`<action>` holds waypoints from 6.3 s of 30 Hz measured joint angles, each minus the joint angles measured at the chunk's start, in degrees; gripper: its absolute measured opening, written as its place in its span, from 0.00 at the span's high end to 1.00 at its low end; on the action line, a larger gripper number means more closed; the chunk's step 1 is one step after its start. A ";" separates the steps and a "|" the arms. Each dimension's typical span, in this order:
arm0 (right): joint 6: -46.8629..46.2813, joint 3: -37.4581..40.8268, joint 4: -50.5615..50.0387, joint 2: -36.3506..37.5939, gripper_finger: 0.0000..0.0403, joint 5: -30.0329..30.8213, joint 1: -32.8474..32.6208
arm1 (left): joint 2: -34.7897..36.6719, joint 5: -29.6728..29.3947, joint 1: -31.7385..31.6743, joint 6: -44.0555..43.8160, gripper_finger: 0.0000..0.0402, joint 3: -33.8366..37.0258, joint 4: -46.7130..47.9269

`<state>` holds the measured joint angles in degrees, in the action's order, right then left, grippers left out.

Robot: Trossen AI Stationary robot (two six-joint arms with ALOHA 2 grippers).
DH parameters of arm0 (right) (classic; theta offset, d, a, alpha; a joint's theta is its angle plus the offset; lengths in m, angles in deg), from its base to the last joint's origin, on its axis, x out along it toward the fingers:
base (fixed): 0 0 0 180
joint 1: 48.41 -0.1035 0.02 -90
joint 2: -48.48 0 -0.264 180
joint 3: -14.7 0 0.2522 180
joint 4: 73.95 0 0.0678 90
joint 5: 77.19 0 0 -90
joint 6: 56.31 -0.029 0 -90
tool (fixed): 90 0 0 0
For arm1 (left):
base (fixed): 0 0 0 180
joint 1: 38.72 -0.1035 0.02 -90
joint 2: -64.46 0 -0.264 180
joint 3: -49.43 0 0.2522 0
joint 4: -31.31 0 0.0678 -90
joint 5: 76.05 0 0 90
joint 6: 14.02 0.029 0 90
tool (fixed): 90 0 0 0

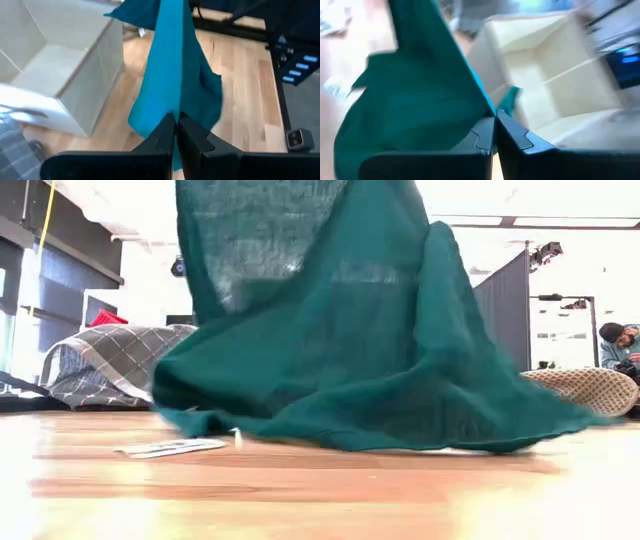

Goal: Fold towel
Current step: Fold the green towel

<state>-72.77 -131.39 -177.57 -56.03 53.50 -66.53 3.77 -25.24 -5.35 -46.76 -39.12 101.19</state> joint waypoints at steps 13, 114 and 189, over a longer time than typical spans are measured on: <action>-5.65 7.92 0.72 -3.80 1.00 -24.37 -2.72 | -1.35 19.46 0.16 -6.50 1.00 7.35 0.54; -25.62 18.69 -0.01 15.04 1.00 15.06 -9.85 | 0.98 1.85 -7.10 -10.87 1.00 -0.28 13.06; -60.08 64.91 0.12 32.57 1.00 2.20 -17.96 | 1.07 29.39 -29.55 16.88 1.00 22.54 -13.17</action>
<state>-132.85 -66.48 -177.45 -23.46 55.70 -84.50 4.84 4.15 -34.89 -29.88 -16.58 88.02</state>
